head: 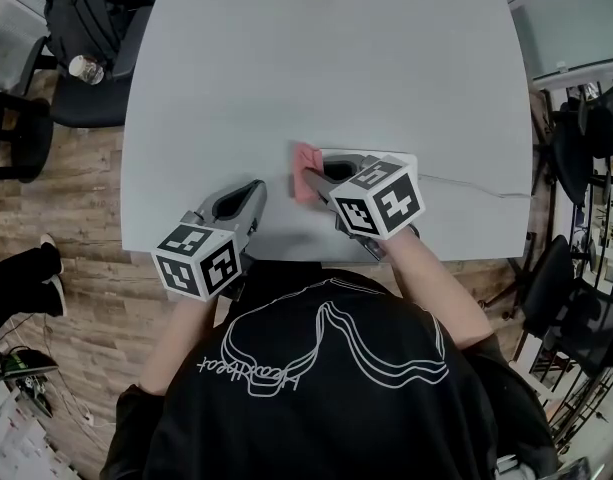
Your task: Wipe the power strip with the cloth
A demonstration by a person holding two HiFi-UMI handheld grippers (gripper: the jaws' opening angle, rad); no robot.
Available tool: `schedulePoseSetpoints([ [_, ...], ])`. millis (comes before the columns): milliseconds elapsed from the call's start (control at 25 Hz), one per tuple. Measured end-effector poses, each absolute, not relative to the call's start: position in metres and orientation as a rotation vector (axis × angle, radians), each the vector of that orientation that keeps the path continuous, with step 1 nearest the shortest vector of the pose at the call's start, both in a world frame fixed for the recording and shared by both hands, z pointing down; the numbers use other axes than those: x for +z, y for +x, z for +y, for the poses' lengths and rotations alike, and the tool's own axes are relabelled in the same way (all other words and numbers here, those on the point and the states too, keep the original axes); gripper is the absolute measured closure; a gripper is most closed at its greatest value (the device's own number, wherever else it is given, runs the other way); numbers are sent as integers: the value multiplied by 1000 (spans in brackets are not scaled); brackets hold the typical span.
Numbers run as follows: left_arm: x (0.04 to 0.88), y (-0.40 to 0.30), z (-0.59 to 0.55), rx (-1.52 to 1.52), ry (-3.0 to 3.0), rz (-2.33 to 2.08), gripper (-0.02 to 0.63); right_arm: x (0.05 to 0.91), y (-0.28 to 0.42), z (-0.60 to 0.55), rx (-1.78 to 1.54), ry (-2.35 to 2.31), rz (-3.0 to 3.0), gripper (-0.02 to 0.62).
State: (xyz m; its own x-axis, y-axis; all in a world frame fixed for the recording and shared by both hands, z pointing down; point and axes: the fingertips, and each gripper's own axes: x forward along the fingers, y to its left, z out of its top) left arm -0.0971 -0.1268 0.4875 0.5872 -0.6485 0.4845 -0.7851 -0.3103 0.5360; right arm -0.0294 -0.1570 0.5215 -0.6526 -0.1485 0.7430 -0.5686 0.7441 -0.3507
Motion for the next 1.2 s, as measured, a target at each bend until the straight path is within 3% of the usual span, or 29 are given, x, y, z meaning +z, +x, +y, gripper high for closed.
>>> schedulePoseSetpoints([
  [1200, 485, -58, -133, 281, 2124, -1032, 592, 524, 68, -166, 796, 757, -2128, 549],
])
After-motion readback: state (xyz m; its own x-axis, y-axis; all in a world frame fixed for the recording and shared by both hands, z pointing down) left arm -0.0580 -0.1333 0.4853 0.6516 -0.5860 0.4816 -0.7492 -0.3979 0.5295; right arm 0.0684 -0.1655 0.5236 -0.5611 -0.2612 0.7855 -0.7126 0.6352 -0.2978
